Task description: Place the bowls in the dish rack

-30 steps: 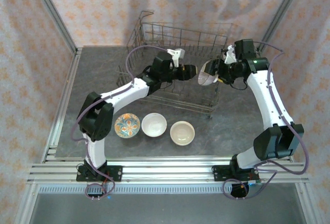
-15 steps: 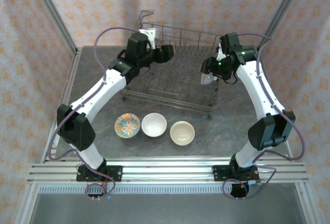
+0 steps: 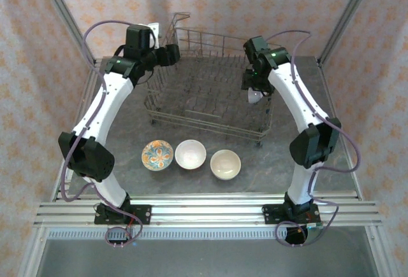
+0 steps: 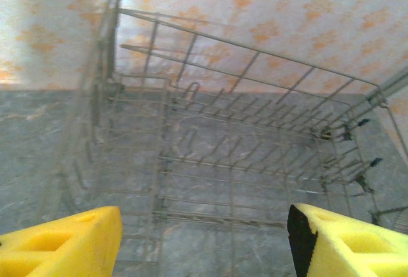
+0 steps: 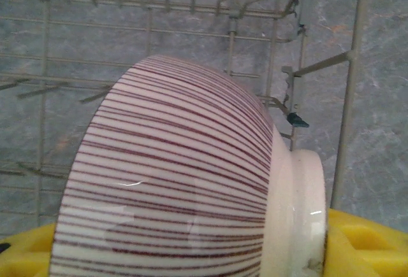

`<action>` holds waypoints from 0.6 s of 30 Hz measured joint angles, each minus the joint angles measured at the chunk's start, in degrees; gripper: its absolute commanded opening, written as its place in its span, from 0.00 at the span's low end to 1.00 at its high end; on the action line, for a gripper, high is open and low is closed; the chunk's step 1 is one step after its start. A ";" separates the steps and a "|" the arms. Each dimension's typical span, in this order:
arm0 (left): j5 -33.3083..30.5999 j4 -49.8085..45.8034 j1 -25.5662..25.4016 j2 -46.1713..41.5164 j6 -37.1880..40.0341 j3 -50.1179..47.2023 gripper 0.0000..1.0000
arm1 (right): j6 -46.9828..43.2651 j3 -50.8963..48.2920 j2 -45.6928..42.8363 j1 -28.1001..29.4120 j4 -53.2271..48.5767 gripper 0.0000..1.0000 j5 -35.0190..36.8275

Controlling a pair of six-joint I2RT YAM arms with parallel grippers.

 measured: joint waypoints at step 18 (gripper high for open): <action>2.27 -1.62 2.75 1.33 1.09 -0.52 0.70 | 3.15 1.86 8.20 1.79 -2.60 0.45 5.92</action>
